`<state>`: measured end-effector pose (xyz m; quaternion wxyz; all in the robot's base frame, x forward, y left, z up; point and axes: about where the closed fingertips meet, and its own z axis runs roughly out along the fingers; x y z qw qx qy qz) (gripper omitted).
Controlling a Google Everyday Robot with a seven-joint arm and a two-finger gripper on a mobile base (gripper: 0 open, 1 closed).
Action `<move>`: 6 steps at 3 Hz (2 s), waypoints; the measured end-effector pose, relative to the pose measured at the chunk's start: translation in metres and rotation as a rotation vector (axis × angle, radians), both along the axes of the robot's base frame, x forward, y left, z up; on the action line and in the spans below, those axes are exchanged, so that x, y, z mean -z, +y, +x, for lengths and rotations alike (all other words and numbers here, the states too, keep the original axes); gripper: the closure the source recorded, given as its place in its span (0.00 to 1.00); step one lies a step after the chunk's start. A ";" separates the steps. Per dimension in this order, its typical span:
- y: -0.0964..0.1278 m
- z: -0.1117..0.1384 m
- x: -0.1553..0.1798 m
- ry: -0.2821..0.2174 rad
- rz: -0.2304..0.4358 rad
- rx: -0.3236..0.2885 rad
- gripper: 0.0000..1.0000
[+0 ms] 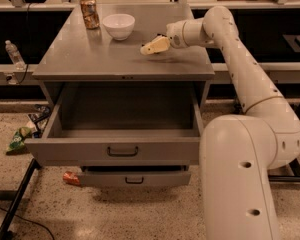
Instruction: Place rxbar chocolate into top drawer
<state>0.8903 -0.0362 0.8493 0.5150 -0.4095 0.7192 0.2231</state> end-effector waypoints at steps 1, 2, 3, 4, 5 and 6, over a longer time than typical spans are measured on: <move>0.000 0.007 0.008 0.019 0.020 0.011 0.06; -0.001 0.008 0.016 0.034 0.030 0.003 0.32; -0.001 0.007 0.020 0.043 0.035 -0.010 0.55; -0.004 -0.003 0.012 0.036 0.050 -0.044 0.78; -0.020 -0.043 -0.014 0.016 0.063 -0.130 0.99; -0.053 -0.117 -0.048 -0.001 0.056 -0.209 1.00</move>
Offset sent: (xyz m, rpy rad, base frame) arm 0.0196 -0.0131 -0.0130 0.0345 0.0347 -0.0162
